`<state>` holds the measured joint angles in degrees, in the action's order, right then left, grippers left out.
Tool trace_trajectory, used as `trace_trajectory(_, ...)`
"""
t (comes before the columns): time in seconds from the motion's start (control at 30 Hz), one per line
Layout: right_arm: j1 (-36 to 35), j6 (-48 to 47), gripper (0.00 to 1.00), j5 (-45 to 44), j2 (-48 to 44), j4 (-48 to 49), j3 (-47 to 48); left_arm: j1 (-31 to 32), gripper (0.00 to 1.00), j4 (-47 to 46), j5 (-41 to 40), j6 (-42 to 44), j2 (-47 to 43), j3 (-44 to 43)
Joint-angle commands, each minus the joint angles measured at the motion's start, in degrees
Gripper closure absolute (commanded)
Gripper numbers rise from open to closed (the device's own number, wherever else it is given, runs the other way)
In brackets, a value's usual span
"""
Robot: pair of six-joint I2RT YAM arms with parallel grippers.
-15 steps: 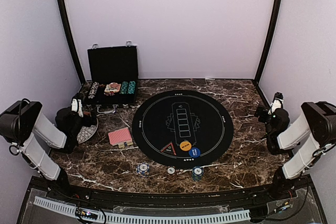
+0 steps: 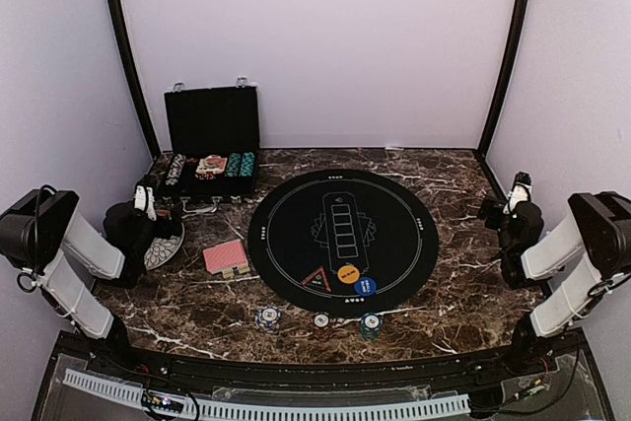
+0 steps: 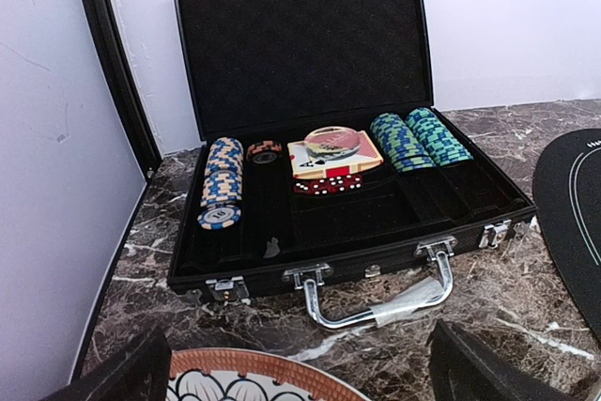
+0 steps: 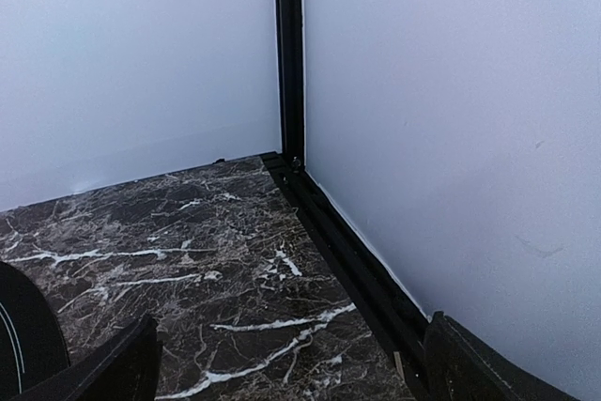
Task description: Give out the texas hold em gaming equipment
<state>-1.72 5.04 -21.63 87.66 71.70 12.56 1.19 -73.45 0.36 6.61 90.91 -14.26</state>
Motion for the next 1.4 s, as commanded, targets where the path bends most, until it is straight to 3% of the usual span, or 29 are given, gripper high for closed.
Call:
trace_trajectory(0.0,-0.74,-0.09,0.02,-1.13,-3.96,-6.68,3.72,-0.88,0.01,2.57,4.07,-0.36,-2.15,-1.68)
trace_trajectory(0.1,-0.83,1.16,0.01,-4.23,-8.10,-17.30,7.69,-1.01,0.01,5.71,2.67,-1.13,-3.36,-3.19)
trace_trajectory(0.27,-0.83,4.05,0.02,-2.25,-14.15,-22.71,10.27,-1.02,0.01,11.95,2.60,-2.03,-7.45,-4.46)
trace_trajectory(0.47,-0.75,15.72,0.02,1.72,-16.54,-39.74,20.33,-2.66,0.01,32.82,4.25,-2.76,-12.65,-13.62)
trace_trajectory(0.6,-0.64,30.72,0.02,3.48,-15.16,-57.74,31.40,-2.77,0.01,55.75,5.02,-0.83,-12.35,-26.36)
trace_trajectory(0.8,-2.16,29.65,0.01,24.92,-10.05,-61.90,37.23,-3.75,0.01,66.90,5.85,3.96,-15.40,-33.01)
trace_trajectory(1.0,-21.10,20.96,0.02,16.18,-5.58,-75.66,47.05,-5.79,0.01,81.73,11.45,3.44,-15.42,-41.61)
trace_trajectory(1.23,-41.09,18.21,0.06,12.02,2.89,-81.92,54.04,-5.87,0.01,96.76,6.52,4.02,-11.48,-52.47)
trace_trajectory(1.37,-49.40,17.82,0.12,13.29,9.52,-85.67,58.43,-6.01,0.01,101.64,5.00,5.34,-9.97,-54.25)
